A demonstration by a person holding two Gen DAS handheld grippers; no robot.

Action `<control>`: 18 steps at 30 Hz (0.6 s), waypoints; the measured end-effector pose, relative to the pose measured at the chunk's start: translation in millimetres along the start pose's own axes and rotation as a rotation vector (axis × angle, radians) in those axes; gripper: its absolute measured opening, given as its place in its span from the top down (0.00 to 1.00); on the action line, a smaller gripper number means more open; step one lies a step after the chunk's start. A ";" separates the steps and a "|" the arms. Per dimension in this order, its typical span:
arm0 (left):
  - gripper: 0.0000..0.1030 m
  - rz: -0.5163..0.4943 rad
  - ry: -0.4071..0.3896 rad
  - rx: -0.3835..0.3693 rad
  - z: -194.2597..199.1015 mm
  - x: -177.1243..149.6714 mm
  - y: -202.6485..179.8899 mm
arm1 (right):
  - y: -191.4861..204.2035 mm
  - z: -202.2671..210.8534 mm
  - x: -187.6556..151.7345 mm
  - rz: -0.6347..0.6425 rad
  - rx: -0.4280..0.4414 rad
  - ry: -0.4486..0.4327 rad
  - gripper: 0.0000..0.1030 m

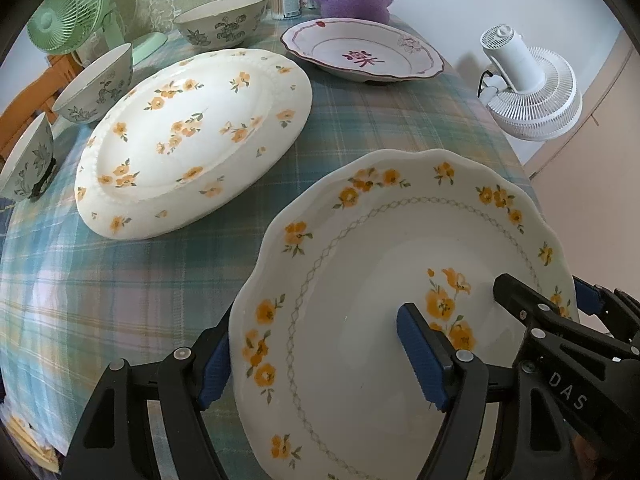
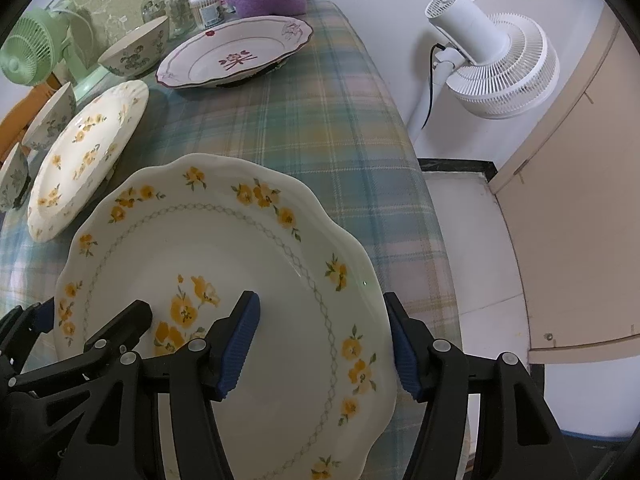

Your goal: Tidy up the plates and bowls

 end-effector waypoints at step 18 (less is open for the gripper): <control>0.08 -0.063 -0.101 -0.041 54.2 -3.3 32.8 | 10.8 63.9 -12.1 -0.098 -0.064 -0.128 0.21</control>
Point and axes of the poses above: each gripper's, at about its wrist camera, not at the fingertips, and z roughly against the way its jaws point, y to its left, x to its top, the point moved 1 cm from there along -z, roughly the way its jaws point, and after that the axes turned 7 degrees about -z, right-handed, at the moved point
